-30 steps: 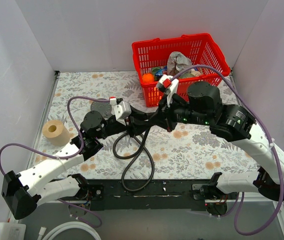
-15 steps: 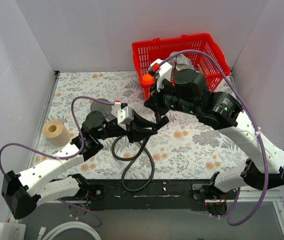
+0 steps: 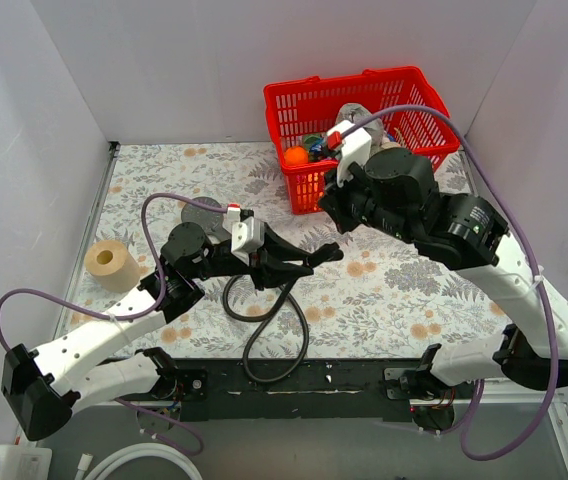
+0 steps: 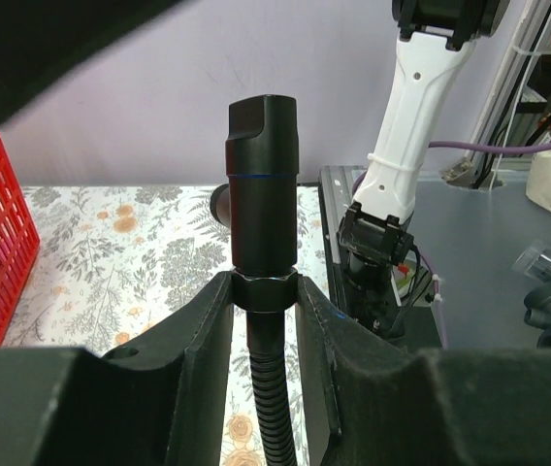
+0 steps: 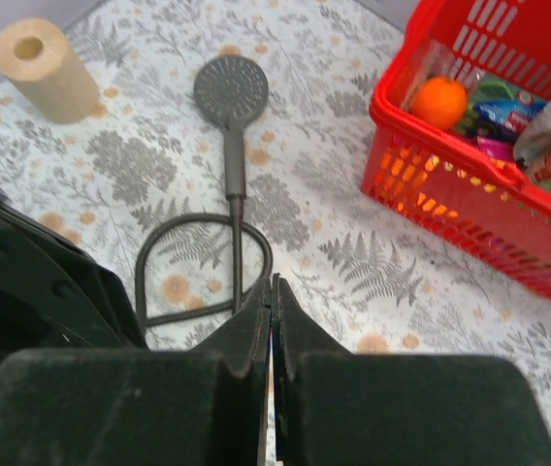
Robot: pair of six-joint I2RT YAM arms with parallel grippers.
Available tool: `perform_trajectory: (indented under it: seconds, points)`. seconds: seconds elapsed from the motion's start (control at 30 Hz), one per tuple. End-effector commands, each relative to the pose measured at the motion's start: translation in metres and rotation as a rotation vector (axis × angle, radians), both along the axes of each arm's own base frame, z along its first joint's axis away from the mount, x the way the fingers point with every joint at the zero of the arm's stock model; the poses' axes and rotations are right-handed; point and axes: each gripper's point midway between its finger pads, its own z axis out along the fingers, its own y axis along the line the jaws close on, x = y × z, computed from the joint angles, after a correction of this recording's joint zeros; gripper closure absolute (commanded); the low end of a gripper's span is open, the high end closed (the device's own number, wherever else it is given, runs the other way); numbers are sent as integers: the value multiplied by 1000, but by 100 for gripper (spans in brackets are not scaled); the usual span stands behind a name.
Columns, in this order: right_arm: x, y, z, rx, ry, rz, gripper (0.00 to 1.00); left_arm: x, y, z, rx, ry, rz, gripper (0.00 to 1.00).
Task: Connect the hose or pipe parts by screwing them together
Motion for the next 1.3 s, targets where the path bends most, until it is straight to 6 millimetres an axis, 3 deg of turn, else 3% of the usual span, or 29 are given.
perform_trajectory:
  seconds: [0.0,0.1,0.13,0.2,0.23,0.27,0.3,0.33,0.43,0.47,0.57,0.6,0.67,0.83,0.87,0.9,0.93,0.97,1.1,1.2,1.27]
  points:
    - [5,-26,-15,-20,-34,-76,99,-10,11,55,-133,-105,7,100]
    - [7,-43,-19,3,-42,-139,99,12,6,38,-81,-88,99,100]
    - [11,-50,-33,-16,-26,-189,99,20,5,23,-31,-75,125,100]
    - [10,-62,-34,5,-35,-230,99,38,4,-7,44,-110,199,100]
    - [13,-68,-47,-16,-30,-269,98,44,3,-26,87,-112,218,100]
    - [10,-76,-48,12,-26,-293,88,50,4,-49,134,-104,237,100]
    - [11,-78,-48,31,-31,-306,84,55,3,-63,170,-106,254,100]
    - [12,-83,-62,8,-24,-336,82,66,3,-86,237,-122,285,100]
    - [11,-98,-70,35,-13,-406,62,82,5,-132,363,-157,323,100]
    - [9,-101,-77,37,1,-416,47,86,3,-154,416,-159,314,100]
    - [6,-105,-93,24,32,-440,23,98,-1,-192,525,-166,304,100]
    - [6,-106,-96,32,45,-450,17,104,-5,-195,536,-161,310,100]
    - [4,-107,-109,22,67,-460,10,109,-9,-217,596,-160,291,100]
    - [2,-106,-139,-1,142,-480,6,114,-16,-243,671,-164,279,100]
    - [2,-104,-146,-15,158,-481,6,114,-17,-246,683,-161,281,92]
    - [2,-105,-156,-37,175,-482,6,113,-15,-256,716,-133,278,77]
    - [3,-104,-160,-38,191,-486,5,112,-15,-258,723,-126,274,72]
    - [4,-104,-167,-54,204,-492,5,112,-14,-258,724,-120,280,60]
    - [6,-100,-168,-58,210,-480,4,105,-12,-251,715,-57,287,17]
    - [8,-99,-161,-52,210,-486,3,103,-10,-233,686,-7,315,2]
    - [10,-98,-152,-49,204,-496,3,103,-10,-212,645,38,339,2]
